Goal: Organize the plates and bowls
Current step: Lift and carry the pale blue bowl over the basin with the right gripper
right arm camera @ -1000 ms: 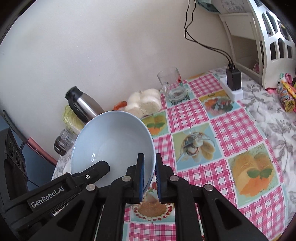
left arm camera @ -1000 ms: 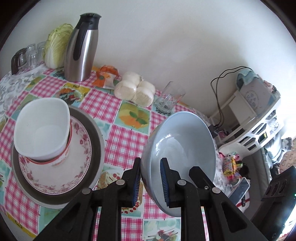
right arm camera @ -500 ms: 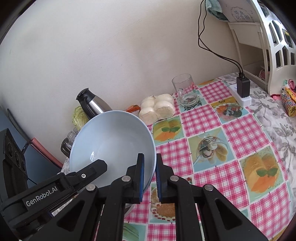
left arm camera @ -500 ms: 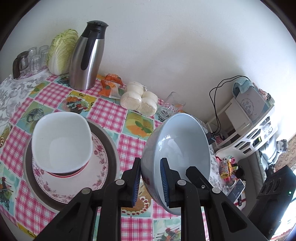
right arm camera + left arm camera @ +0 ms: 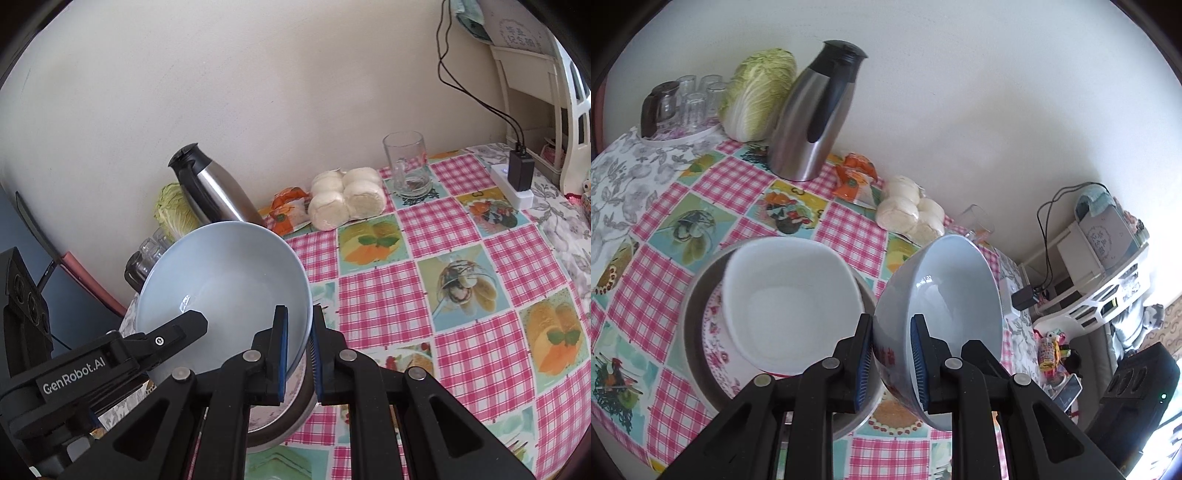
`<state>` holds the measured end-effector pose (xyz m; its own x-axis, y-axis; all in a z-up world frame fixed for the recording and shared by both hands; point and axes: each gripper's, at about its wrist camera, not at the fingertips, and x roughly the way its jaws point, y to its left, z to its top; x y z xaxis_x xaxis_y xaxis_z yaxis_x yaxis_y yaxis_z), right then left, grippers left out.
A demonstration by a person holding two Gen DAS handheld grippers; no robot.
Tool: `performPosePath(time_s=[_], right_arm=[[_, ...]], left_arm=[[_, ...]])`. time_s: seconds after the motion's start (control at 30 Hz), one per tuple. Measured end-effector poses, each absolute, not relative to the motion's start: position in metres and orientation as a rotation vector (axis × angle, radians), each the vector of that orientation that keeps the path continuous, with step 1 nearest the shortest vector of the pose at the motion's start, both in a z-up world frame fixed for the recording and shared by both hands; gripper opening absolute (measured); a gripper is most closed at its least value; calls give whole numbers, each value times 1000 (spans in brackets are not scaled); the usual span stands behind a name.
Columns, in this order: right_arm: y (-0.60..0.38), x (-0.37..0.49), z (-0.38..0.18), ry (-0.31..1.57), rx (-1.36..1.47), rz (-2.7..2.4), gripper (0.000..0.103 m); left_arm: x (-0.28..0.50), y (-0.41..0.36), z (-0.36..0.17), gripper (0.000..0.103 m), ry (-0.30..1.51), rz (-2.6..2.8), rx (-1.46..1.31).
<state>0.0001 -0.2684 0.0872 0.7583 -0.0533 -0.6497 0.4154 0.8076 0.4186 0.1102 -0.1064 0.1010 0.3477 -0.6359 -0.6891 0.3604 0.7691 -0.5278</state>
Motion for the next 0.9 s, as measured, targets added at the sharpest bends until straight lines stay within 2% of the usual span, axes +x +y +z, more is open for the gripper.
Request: performPosePath(time_s=[0.43, 0.9], right_arm=[[-216, 41, 70, 694, 543, -189, 12], [-214, 53, 58, 659, 550, -217, 12]], left_arm=[[149, -44, 78, 25, 1043, -552, -392], [164, -54, 56, 26, 1077, -560, -370]])
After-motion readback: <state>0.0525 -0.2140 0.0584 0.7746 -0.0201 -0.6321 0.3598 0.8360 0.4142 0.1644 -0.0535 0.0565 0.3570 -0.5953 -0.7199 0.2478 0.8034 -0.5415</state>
